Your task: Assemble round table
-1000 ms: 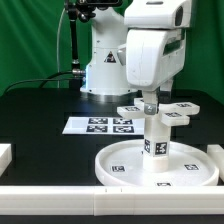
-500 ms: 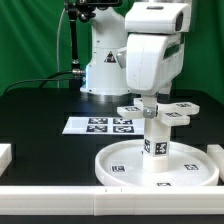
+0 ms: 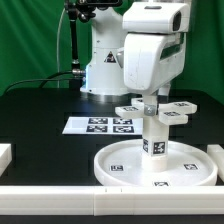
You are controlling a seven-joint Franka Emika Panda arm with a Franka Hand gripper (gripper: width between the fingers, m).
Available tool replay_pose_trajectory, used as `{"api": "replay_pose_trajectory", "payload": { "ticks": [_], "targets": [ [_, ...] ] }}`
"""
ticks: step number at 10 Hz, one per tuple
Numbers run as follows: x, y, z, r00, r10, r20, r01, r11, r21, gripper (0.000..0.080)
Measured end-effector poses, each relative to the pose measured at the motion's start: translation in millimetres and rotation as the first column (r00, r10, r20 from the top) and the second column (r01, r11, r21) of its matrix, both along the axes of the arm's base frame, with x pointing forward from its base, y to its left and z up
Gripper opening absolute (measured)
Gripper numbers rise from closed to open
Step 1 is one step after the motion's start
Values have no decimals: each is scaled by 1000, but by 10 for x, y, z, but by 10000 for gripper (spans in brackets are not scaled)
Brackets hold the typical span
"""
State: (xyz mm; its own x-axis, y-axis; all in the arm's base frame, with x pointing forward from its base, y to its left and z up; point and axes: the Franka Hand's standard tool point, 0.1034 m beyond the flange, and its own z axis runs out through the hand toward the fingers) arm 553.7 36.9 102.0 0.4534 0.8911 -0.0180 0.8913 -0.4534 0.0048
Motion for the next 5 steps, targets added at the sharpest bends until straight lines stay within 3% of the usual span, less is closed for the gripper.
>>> {"api": "replay_pose_trajectory", "payload": {
  "ticks": [2, 5],
  "targets": [
    [0, 0, 0, 988, -152, 2, 152, 988, 7, 437],
    [9, -50, 0, 893, -449, -2, 449, 893, 35, 439]
  ]
}}
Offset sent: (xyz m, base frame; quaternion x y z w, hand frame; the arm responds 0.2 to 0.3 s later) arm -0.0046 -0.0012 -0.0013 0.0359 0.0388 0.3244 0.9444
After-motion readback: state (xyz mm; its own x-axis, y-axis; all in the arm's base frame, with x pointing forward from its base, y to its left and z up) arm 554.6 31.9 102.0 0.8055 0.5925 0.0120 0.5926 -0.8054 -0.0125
